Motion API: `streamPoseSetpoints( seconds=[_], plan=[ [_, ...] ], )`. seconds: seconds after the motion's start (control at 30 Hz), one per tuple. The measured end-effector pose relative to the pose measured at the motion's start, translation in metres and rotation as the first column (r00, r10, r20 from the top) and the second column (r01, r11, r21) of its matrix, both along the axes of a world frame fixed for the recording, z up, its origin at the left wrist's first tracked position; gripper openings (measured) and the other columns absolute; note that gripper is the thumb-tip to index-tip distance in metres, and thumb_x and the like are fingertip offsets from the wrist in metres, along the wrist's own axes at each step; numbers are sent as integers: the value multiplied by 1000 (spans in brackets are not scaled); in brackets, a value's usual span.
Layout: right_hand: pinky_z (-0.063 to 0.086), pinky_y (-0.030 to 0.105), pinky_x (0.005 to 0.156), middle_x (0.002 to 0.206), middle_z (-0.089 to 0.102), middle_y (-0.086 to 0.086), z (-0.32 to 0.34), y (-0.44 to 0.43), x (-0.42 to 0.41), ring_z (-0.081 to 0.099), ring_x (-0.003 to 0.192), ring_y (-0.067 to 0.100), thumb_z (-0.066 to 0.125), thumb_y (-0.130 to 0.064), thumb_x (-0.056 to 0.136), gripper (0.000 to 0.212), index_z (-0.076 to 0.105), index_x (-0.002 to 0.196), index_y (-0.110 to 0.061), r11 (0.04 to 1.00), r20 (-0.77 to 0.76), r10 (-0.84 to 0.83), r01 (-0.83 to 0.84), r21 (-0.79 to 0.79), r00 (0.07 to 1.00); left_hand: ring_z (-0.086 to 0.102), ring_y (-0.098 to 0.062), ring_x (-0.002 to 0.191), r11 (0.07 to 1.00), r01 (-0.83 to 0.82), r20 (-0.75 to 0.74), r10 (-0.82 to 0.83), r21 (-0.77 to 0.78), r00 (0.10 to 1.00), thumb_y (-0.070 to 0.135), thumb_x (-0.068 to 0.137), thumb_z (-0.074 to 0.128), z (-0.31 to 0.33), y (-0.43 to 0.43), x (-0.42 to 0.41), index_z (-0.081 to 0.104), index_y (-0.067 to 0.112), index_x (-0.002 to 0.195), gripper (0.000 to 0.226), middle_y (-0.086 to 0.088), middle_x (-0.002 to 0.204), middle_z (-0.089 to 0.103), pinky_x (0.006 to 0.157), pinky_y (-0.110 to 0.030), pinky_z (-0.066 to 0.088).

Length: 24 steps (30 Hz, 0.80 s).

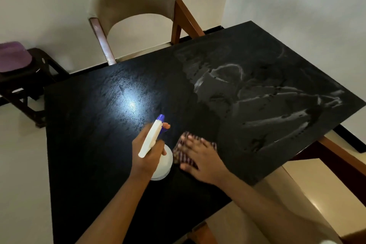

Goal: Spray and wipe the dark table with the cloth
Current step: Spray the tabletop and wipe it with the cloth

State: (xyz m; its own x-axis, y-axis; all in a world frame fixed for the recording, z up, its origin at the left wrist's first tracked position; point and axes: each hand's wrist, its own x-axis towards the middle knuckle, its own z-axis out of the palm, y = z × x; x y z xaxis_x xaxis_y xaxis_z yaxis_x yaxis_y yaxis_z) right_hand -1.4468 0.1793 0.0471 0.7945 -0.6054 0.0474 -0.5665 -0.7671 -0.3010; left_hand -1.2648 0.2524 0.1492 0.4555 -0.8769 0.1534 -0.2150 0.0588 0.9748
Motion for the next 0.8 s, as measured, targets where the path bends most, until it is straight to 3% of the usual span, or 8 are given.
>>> streamPoseSetpoints(
  seconds=[0.07,0.13,0.27,0.33,0.4,0.57,0.7,0.8],
  plan=[
    [13,36,114,157,24,-4,-5,16,-17,18,145,14,32,-60,94,62,37,145,-27,994,-37,113,-113,-1,993,57,-16,45,999,8,25,-7,-32,1000,-5,66,45,-5,2,1,65,43,98,61,-2,102,71,56,-31,51],
    [19,37,113,154,31,-2,-4,-3,-23,26,142,16,35,-58,93,60,41,143,-26,989,-43,139,-141,-45,989,57,-17,45,998,3,30,-1,-61,1000,-7,67,44,-9,4,3,64,46,101,66,-1,105,71,56,-36,50],
    [31,49,110,152,37,3,-2,-70,-8,33,140,22,36,-56,91,62,45,141,-22,968,-42,-248,247,-29,968,57,-16,45,996,3,10,-2,-86,1000,2,67,46,-12,4,2,64,48,103,60,1,105,71,58,-34,50],
    [24,46,115,154,32,2,-3,-81,1,27,142,21,40,-53,93,59,42,143,-22,893,-50,-448,449,3,892,57,-14,45,996,0,14,1,-86,1000,4,69,47,-14,4,2,63,48,103,59,7,102,72,59,-31,49],
    [19,42,114,154,32,2,-4,-63,7,26,143,21,42,-51,93,57,42,143,-22,856,-31,-516,516,3,856,56,-14,45,995,0,10,1,-97,1000,2,69,47,-15,6,3,63,48,104,60,10,101,73,58,-31,49],
    [8,29,113,153,34,-4,2,55,-35,29,141,16,39,-56,92,56,44,141,-29,974,-37,-228,229,0,973,56,-19,44,992,-2,10,3,-123,1000,4,68,46,-17,4,4,63,47,105,60,9,103,72,56,-33,51],
    [13,34,115,157,23,-7,0,57,-67,18,144,11,33,-59,95,57,34,146,-32,1000,-86,-15,14,-9,996,55,-16,44,993,-8,-15,6,-121,1000,-8,69,44,-19,2,3,62,24,109,54,11,101,72,55,-26,50],
    [29,44,111,154,32,-1,-1,-3,-59,31,141,19,35,-57,92,60,41,143,-25,981,-94,-191,187,-54,977,56,-10,47,996,-21,-7,21,-84,1000,-7,69,43,-19,2,1,64,22,109,53,16,97,72,57,-20,50]
  ],
)
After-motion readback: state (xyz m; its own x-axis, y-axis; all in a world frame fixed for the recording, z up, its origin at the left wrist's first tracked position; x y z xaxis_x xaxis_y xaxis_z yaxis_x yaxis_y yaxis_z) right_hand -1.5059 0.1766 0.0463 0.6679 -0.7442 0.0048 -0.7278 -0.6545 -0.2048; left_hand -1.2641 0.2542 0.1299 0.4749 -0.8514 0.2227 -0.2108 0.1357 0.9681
